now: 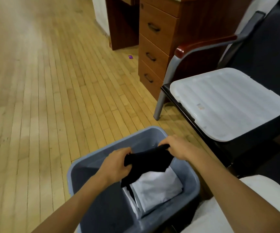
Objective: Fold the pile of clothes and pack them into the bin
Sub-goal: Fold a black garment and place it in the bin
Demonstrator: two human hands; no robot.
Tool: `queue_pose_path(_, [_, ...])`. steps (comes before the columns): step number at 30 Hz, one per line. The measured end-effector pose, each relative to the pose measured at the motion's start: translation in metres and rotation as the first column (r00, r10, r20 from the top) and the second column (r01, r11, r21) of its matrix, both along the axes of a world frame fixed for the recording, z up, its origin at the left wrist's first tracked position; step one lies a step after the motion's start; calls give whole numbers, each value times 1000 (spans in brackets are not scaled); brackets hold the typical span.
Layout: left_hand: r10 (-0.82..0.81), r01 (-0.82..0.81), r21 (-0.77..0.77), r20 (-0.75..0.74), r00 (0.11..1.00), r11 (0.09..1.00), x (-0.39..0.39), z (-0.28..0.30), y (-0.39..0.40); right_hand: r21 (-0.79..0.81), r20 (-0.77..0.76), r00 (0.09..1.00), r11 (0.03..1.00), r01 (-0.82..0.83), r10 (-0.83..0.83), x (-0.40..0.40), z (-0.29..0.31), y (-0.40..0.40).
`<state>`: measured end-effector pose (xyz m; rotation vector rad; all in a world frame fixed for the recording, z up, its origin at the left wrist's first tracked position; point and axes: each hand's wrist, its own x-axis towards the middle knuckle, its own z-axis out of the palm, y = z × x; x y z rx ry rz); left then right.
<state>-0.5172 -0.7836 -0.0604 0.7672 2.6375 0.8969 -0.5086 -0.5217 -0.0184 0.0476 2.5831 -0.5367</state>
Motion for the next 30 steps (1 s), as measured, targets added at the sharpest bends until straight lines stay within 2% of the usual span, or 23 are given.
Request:
queue_pose_path(3, [-23,23,-75,-7,1000,997,14,-15,7,22,24,999,999,-37,36,5,0,3])
queue_pose_path(5, [-113,116,-183,26,993,976,30,-32,11,74,64,994,993,-97,92,19,-6,8])
queue_pose_path(7, [-278,320,-273,182,943,907,49,-49,14,191,239,947,946,-261,213,38,-14,12])
queue_pose_path(9, [-396,492,-286,334,855,822,63,-60,19,228,514,833,903,-365,207,55,-24,22])
queue_pose_path(10, [-410,506,-281,338,847,815,64,-61,23,217,596,784,905,-366,174,58,-26,28])
queue_pose_path(11, [-399,481,-265,308,864,836,62,-60,28,199,606,781,923,-329,148,58,-26,34])
queue_pose_path(12, [-374,437,-238,268,888,868,57,-56,33,182,552,826,951,-252,113,56,-24,40])
queue_pose_path(14, [-342,375,-185,187,921,908,44,-43,49,116,342,940,993,-38,-4,54,-18,53])
queue_pose_path(15, [-340,361,-169,140,930,917,37,-35,60,62,249,967,997,38,-52,55,-14,59])
queue_pose_path(20, [-349,350,9,-34,936,937,12,15,124,-251,-56,976,949,188,-209,71,9,83])
queue_pose_path(24, [-407,417,173,-90,909,892,26,64,206,-480,-266,865,837,264,-425,117,51,120])
queue_pose_path(27, [-519,544,223,-164,839,809,62,95,278,-601,-336,725,729,327,-602,177,72,167])
queue_pose_path(30, [-677,694,210,-159,719,688,116,113,354,-695,-344,521,585,418,-781,260,76,213])
